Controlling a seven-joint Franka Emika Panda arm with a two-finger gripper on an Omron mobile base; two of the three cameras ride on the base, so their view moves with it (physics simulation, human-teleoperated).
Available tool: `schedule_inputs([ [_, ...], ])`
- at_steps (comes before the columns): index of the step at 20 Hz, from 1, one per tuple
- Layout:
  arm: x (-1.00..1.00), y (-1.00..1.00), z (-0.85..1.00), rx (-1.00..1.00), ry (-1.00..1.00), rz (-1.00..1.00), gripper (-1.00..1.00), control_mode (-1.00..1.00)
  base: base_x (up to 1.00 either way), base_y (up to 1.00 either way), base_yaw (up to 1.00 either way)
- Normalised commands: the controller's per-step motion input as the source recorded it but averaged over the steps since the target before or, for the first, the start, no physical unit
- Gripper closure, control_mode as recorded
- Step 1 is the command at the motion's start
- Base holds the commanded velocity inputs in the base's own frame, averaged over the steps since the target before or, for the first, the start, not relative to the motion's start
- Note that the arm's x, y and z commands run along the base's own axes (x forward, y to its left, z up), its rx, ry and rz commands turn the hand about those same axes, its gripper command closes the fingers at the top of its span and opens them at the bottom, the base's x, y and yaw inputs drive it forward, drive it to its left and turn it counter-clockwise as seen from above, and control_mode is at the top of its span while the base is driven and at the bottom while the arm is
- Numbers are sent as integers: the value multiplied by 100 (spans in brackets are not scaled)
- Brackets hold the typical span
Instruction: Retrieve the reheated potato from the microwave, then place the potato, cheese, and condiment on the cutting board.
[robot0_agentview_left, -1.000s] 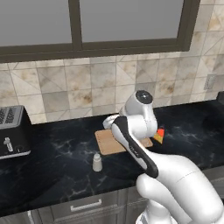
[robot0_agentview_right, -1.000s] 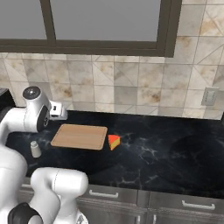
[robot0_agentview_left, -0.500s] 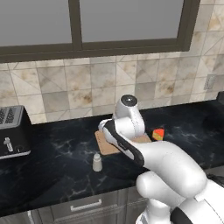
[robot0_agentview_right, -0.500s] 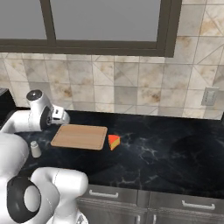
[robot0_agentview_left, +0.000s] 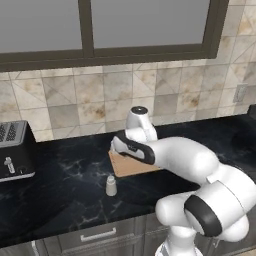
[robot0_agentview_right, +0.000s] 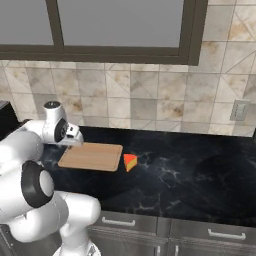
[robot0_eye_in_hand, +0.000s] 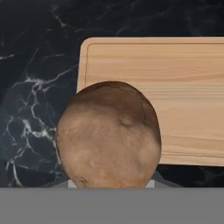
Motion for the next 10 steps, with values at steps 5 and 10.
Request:
schedule_inputs([
  [5,25,15,-49,0,13,0,100,-100,0,0,0],
  [10,23,10,-43,0,11,-1,100,-100,0,0,0],
])
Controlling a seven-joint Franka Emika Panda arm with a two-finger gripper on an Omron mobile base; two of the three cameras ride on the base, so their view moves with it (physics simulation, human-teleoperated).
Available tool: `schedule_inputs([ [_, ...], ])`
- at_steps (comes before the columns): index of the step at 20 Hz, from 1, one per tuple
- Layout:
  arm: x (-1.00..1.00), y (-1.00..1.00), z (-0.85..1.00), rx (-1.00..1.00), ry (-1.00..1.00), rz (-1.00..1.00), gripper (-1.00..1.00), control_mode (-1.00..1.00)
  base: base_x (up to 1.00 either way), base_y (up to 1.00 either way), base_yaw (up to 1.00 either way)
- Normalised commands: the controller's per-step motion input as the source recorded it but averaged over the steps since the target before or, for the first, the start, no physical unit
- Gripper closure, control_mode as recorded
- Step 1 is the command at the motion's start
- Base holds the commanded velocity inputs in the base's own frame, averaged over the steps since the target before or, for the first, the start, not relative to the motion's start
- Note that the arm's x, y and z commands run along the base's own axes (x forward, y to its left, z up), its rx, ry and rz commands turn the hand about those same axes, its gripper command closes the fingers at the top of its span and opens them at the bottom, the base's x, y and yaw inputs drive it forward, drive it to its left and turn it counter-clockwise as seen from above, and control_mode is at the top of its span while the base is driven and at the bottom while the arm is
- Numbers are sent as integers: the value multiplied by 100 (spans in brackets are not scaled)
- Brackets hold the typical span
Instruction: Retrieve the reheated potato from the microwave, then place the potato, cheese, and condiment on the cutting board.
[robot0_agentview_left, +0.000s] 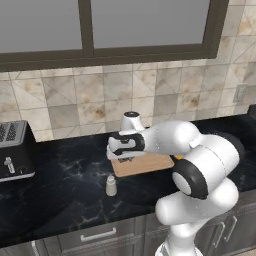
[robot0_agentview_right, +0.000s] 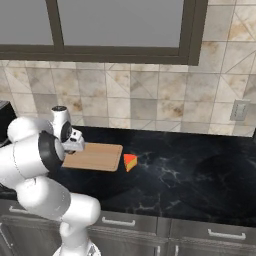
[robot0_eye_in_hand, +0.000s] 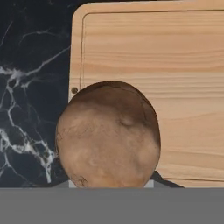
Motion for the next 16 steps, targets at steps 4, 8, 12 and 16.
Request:
schedule_inputs([
  [4,24,3,-37,0,11,-1,100,-100,0,0,0],
  [8,26,0,-34,0,3,0,100,-100,0,0,0],
  [12,23,1,-26,0,0,0,100,-100,0,0,0],
  [16,7,2,-32,0,0,0,100,-100,0,0,0],
])
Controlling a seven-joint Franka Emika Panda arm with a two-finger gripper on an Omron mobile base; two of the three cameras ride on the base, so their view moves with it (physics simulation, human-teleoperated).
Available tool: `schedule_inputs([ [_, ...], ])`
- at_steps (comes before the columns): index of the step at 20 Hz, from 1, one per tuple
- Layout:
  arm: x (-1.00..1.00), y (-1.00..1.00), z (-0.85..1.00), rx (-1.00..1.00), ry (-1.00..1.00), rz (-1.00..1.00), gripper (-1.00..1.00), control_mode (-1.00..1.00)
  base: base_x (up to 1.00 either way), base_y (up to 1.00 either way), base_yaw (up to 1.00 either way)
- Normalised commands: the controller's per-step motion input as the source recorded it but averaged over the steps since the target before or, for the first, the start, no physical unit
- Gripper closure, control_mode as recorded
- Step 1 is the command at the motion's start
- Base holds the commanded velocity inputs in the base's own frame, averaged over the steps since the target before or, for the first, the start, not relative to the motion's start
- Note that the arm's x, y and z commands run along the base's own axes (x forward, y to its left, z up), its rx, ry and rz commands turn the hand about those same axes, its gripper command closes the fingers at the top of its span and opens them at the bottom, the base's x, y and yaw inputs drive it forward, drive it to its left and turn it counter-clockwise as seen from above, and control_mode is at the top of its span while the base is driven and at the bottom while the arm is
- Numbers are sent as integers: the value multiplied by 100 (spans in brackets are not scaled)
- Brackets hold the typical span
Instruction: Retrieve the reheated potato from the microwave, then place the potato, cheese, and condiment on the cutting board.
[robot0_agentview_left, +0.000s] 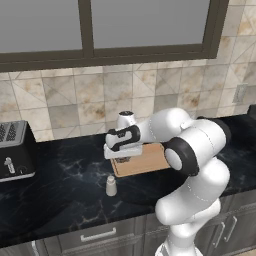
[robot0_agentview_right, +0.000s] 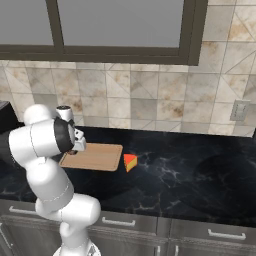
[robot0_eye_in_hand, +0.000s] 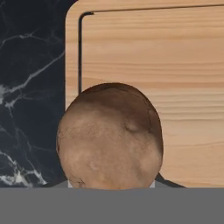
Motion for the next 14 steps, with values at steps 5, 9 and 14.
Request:
schedule_inputs([
  [5,0,-2,-43,-1,0,0,-100,-100,0,0,0],
  [9,0,-14,-29,-2,0,0,-100,-100,0,0,0],
  [14,-2,-9,0,0,0,0,-100,-100,0,0,0],
])
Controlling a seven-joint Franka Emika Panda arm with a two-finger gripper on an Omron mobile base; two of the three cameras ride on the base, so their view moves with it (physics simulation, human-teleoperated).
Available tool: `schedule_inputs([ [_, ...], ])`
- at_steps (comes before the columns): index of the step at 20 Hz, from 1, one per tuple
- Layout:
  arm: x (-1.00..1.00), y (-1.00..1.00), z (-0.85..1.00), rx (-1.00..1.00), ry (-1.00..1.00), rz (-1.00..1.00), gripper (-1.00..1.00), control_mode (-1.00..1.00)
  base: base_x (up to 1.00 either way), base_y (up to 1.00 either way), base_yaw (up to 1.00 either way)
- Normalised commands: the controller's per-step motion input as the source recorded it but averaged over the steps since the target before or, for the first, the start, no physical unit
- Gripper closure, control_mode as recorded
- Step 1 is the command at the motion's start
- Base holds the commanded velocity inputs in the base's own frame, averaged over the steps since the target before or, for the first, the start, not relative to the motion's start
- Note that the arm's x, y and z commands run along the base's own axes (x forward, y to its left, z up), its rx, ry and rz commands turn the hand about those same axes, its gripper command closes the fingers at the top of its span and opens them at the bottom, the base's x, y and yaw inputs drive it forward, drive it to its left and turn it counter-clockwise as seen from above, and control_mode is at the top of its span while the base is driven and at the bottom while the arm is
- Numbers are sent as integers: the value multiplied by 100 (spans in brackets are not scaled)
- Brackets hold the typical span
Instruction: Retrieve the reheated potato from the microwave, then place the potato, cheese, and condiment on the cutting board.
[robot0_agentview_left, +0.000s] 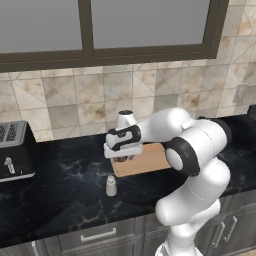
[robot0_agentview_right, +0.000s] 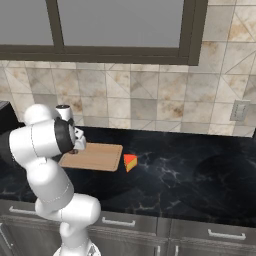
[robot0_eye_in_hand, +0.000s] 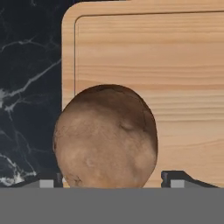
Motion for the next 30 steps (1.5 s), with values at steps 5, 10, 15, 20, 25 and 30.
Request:
schedule_inputs([
  [5,-7,0,6,-1,0,0,-100,-100,0,0,0],
  [10,-13,2,14,-5,0,0,-100,-100,0,0,0],
  [15,-15,8,34,-6,0,0,-100,-100,0,0,0],
  [20,-30,14,45,-5,0,0,-100,-100,0,0,0],
  [25,-54,8,34,0,1,4,-100,-100,0,0,0],
  [30,-58,6,27,0,3,6,-100,-100,0,0,0],
])
